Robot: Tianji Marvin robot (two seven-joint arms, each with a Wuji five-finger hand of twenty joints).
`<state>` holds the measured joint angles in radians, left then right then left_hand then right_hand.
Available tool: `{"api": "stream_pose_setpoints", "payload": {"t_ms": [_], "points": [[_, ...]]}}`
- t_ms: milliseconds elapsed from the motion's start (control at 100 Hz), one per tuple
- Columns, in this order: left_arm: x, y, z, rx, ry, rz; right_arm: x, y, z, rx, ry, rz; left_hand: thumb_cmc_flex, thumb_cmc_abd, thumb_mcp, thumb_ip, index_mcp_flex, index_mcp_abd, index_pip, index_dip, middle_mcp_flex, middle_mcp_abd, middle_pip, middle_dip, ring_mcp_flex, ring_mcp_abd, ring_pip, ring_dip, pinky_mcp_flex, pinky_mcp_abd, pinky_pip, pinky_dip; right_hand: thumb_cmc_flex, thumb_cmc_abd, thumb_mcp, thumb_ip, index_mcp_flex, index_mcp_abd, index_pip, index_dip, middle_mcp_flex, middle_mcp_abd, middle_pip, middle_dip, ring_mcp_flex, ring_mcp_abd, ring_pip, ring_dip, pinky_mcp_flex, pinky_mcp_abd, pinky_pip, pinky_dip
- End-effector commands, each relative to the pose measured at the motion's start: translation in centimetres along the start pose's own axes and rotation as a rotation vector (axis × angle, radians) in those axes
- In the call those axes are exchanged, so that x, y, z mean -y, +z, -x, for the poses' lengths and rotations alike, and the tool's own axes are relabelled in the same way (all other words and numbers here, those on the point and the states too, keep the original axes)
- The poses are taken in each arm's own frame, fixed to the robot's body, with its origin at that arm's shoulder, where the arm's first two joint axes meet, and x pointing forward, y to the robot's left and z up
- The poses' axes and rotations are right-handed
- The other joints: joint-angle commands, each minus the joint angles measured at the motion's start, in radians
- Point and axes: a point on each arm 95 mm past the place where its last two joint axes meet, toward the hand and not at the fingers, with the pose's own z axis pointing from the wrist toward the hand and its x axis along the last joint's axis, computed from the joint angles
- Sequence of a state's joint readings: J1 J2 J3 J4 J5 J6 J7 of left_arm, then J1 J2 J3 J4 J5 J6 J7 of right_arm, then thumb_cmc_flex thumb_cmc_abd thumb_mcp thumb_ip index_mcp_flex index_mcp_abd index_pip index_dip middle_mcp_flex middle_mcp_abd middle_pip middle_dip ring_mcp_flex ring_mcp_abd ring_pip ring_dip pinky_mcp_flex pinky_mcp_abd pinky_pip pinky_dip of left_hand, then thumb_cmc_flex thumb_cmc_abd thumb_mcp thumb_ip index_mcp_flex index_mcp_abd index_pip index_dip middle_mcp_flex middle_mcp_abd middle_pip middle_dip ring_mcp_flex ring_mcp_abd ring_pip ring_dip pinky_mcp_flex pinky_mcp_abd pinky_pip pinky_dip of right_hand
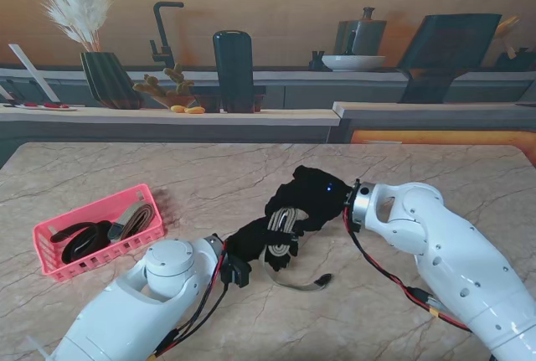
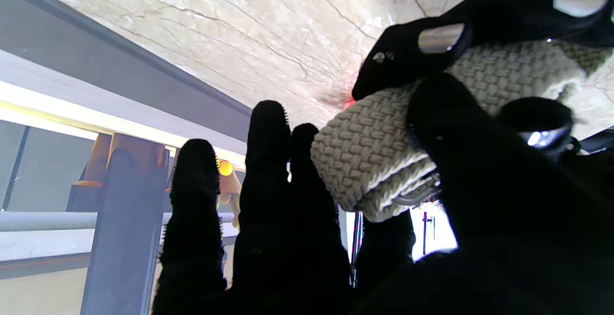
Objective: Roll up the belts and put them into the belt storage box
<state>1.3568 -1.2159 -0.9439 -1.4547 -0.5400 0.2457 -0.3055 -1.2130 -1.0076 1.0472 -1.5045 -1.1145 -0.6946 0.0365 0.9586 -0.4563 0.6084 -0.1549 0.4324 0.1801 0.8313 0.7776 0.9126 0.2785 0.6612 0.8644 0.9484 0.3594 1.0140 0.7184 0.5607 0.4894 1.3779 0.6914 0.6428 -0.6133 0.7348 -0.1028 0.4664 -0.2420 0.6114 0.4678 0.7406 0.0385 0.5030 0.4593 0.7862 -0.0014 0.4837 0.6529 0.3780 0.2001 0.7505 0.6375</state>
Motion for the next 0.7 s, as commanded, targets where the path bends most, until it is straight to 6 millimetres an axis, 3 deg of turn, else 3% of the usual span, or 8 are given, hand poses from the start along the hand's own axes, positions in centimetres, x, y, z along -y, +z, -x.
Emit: {"api": "stream_pose_setpoints", "payload": {"t_ms": [0, 100, 200, 230, 280, 350, 540, 690], "points": [[-0.4, 0.1, -0.2, -0.004, 0.001, 0.012, 0.2, 0.3, -0.2, -0.017, 0.007, -0.017, 0.029, 0.099, 0.085, 0.026, -0.009, -0.034, 0.028, 0.012, 0.05, -0.026, 0.079, -0.013, 0.029, 0.005, 0.025, -0.011, -0.004, 0.042, 0.047, 0.021, 0.102, 0.126, -0.04, -0.031, 0.146, -0.031, 0.263, -0.075, 0.108, -0.029, 0.066, 0.055, 0.057, -0.02, 0.074, 0.053, 0.015, 0.019, 0.008, 0.025], [-0.4, 0.1, -0.2, -0.005, 0.004, -0.007, 0.2, 0.4, -0.3, -0.03, 0.022, -0.02, 0.019, 0.157, -0.06, 0.055, -0.008, -0.03, -0.023, -0.026, 0.028, -0.019, 0.106, -0.1, 0.021, 0.011, 0.026, -0.014, -0.01, 0.045, 0.042, 0.03, 0.139, 0.159, -0.062, -0.034, 0.3, -0.056, 0.326, -0.105, 0.261, -0.046, 0.072, 0.08, 0.107, -0.015, 0.148, 0.095, 0.027, 0.04, 0.02, 0.028], [-0.4, 0.0, -0.3, -0.02, 0.003, -0.045, 0.2, 0.4, -0.3, -0.023, 0.016, 0.004, -0.089, 0.248, -0.239, 0.132, 0.001, -0.024, -0.179, -0.132, -0.012, -0.018, 0.066, -0.133, -0.034, 0.025, -0.027, -0.018, -0.062, 0.034, -0.001, 0.026, 0.105, 0.094, 0.025, -0.058, 0.374, -0.056, 0.366, -0.191, 0.349, -0.044, 0.064, 0.05, 0.15, -0.008, 0.187, 0.108, 0.047, 0.056, 0.04, 0.025], [-0.4, 0.0, -0.3, -0.028, 0.005, -0.058, 0.2, 0.3, -0.3, -0.015, 0.013, 0.019, -0.111, 0.283, -0.311, 0.143, 0.004, -0.019, -0.23, -0.163, -0.035, -0.005, 0.035, -0.147, -0.061, 0.031, -0.061, -0.021, -0.087, 0.024, -0.03, 0.016, 0.096, 0.079, 0.049, -0.065, 0.385, -0.053, 0.374, -0.204, 0.361, -0.041, 0.066, 0.045, 0.158, -0.003, 0.195, 0.11, 0.05, 0.061, 0.045, 0.023], [-0.4, -0.1, -0.3, -0.044, 0.013, -0.082, 0.2, 0.2, -0.2, 0.01, 0.012, 0.035, -0.11, 0.289, -0.444, 0.147, -0.007, -0.022, -0.287, -0.224, -0.079, -0.007, -0.025, -0.174, -0.119, 0.035, -0.132, -0.026, -0.14, 0.0, -0.09, -0.011, 0.091, 0.07, 0.066, -0.07, 0.394, -0.051, 0.38, -0.211, 0.37, -0.038, 0.07, 0.042, 0.163, 0.0, 0.202, 0.112, 0.05, 0.064, 0.048, 0.022], [-0.3, -0.2, -0.4, -0.066, 0.028, -0.112, 0.1, -0.1, -0.1, 0.058, 0.004, 0.078, -0.13, 0.263, -0.521, 0.143, -0.025, -0.032, -0.334, -0.255, -0.128, -0.02, -0.093, -0.207, -0.184, 0.025, -0.201, -0.035, -0.196, -0.03, -0.156, -0.044, 0.089, 0.061, 0.083, -0.076, 0.402, -0.046, 0.386, -0.218, 0.376, -0.03, 0.079, 0.04, 0.166, 0.005, 0.218, 0.119, 0.053, 0.068, 0.056, 0.022], [-0.5, -0.3, -0.4, -0.14, 0.009, -0.202, 0.0, -0.6, 0.2, 0.199, -0.012, 0.201, -0.161, 0.205, -0.588, 0.142, -0.036, -0.052, -0.398, -0.286, -0.208, -0.044, -0.234, -0.304, -0.314, -0.012, -0.375, -0.08, -0.304, -0.057, -0.288, -0.112, 0.099, 0.074, 0.1, -0.082, 0.401, -0.01, 0.397, -0.209, 0.357, 0.017, 0.145, 0.051, 0.153, 0.03, 0.294, 0.148, 0.054, 0.076, 0.083, 0.022], [-0.5, -0.1, -0.4, -0.2, 0.002, -0.262, -0.3, -0.8, 0.4, 0.307, -0.031, 0.282, -0.156, 0.164, -0.561, 0.142, -0.06, -0.074, -0.432, -0.305, -0.298, -0.065, -0.354, -0.418, -0.423, -0.073, -0.581, -0.193, -0.35, -0.089, -0.438, -0.197, 0.132, 0.112, 0.085, -0.089, 0.384, 0.04, 0.401, -0.167, 0.314, 0.077, 0.254, 0.077, 0.134, 0.063, 0.394, 0.185, 0.058, 0.081, 0.117, 0.008]]}}
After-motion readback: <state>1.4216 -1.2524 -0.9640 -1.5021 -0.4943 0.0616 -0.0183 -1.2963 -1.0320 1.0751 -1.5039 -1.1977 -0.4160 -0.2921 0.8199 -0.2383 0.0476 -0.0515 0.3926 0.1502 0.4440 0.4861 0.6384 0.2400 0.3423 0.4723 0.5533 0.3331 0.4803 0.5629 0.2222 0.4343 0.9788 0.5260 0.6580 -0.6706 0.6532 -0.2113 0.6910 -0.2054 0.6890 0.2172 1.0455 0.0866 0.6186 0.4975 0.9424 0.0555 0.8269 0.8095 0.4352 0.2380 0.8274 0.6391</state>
